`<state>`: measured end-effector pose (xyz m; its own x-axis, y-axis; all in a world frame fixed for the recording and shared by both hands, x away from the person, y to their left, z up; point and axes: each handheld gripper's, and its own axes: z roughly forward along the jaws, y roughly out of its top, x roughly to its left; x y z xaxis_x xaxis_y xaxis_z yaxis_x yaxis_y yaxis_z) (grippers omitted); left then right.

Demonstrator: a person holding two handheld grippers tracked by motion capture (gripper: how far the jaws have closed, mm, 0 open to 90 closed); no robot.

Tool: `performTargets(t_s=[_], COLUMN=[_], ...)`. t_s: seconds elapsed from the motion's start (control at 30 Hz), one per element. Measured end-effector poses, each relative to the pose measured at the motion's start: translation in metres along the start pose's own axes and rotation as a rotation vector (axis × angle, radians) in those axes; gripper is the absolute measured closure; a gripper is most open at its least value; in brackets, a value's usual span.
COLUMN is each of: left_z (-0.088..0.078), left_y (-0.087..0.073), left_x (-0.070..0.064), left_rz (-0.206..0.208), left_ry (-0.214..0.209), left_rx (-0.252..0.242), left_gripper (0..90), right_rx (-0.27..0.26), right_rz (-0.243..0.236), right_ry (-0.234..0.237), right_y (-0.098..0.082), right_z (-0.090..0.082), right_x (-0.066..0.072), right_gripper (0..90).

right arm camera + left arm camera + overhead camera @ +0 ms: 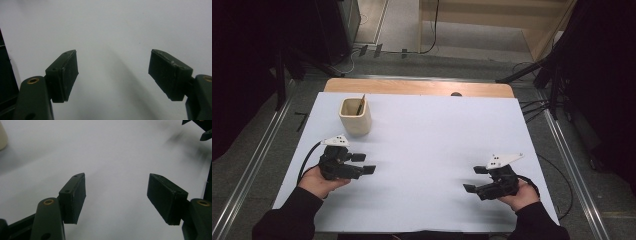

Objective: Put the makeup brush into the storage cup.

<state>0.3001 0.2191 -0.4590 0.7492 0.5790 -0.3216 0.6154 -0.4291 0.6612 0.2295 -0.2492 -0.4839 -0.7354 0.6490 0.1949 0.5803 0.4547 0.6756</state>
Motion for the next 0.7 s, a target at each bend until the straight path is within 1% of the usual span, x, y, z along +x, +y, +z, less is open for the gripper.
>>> performTargets(t_s=[0.23,0.33,0.4,0.47,0.63,0.7], left_z=[-0.001,0.0,-0.001,0.0,0.002,0.002], left_y=[-0.006,-0.007,-0.009,-0.01,-0.011,-0.011], left_x=[-0.001,-0.001,-0.001,0.0,-0.001,0.0], left_rz=[0.024,0.025,0.019,0.022,0.03,0.03], left_ry=[0.009,0.011,0.008,0.003,0.009,0.007], left_rx=[0.01,0.021,0.014,0.021,0.035,0.032], left_gripper=[32.3,32.4,32.4,32.4,32.4,32.4], right_rx=[0.002,0.002,0.002,0.0,-0.001,-0.002], right_rz=[0.003,0.003,0.003,0.002,0.0,-0.001], right_ry=[0.001,0.001,0.0,0.001,-0.001,0.0], right_y=[0.0,0.0,0.0,0.0,0.0,0.0], right_z=[0.0,0.0,0.0,0.0,0.0,0.0], right_x=[0.0,0.0,0.0,0.0,0.0,0.0], right_gripper=[24.7,24.7,24.7,24.7,24.7,24.7])
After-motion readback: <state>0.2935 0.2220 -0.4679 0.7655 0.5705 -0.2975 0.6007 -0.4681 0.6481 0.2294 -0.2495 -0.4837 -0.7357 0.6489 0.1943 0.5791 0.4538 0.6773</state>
